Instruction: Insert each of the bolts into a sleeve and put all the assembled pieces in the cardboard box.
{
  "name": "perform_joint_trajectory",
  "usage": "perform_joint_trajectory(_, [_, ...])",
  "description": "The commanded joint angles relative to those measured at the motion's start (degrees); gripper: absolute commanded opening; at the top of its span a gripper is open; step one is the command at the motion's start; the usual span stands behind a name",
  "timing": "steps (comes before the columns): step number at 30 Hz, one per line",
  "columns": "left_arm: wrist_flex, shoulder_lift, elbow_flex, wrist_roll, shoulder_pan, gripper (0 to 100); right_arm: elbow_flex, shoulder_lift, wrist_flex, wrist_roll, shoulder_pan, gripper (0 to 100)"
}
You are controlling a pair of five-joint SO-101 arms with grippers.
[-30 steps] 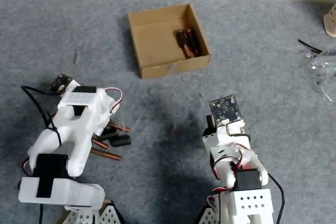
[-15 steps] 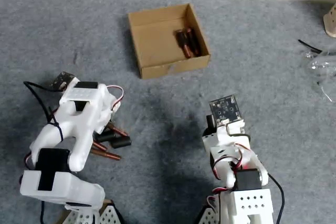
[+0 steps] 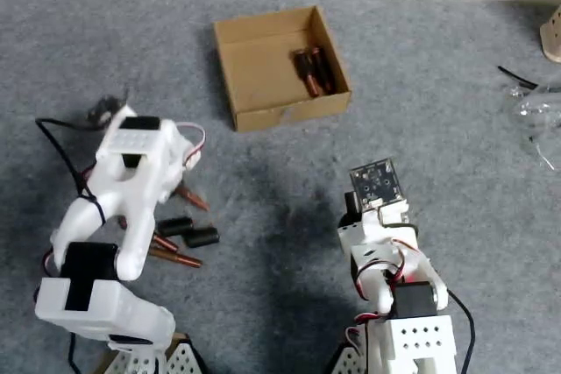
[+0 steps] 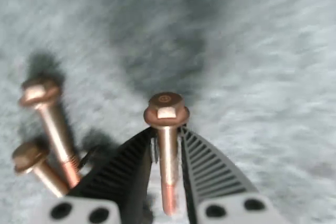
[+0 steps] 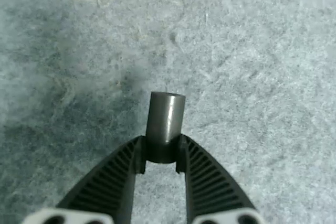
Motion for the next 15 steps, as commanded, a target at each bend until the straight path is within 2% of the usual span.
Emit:
perform_joint_trajectory(1, [0.4, -0.7, -7.5, -2.5, 0.2, 1, -0.7, -0.7, -2.3, -0.2, -0.8, 0.4])
perform_joint_trajectory(6, [5.6, -0.7, -16.9, -11.4, 0.5, 1, -0.6, -0.7, -3.4, -0.2, -0.8, 0.4])
perform_joint_trajectory(15, [23.1, -0.7, -38.1, -19.0, 0.3, 1, -0.5, -0.7, -3.4, -0.4, -0.8, 0.4])
